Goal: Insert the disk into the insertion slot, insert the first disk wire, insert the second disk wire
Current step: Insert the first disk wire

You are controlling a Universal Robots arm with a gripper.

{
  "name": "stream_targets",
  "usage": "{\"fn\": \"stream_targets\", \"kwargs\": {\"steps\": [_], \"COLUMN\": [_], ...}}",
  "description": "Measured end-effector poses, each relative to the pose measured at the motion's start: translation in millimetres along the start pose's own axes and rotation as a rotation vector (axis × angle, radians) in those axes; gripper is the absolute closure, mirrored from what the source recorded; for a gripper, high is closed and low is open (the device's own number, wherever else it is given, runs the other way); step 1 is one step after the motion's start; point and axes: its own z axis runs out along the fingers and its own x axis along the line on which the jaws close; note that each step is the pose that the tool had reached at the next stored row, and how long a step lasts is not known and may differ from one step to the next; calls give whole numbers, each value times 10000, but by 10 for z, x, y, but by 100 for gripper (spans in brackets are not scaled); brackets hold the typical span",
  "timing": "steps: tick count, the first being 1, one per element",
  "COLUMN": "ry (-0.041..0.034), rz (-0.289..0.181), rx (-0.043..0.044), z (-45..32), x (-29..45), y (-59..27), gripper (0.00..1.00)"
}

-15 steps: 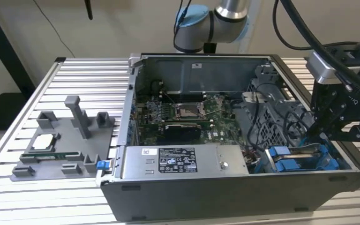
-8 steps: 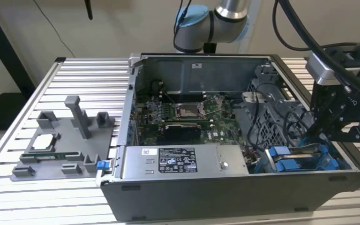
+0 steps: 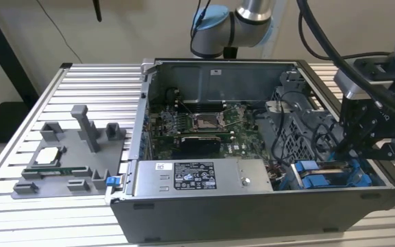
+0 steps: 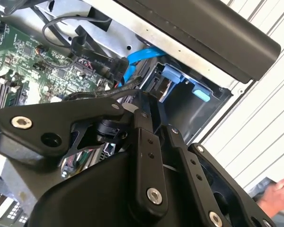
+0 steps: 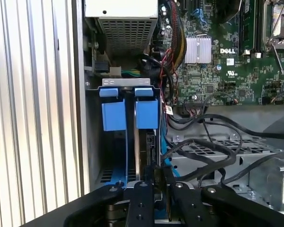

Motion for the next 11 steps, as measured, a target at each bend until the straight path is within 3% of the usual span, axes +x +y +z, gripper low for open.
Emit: {"fn": "stream_targets", "kwargs": {"steps": [11], "ry": [9], "rz": [-90], "rx": [24], "z": [64], "x": [4], "y": [-17], "gripper": [100]}}
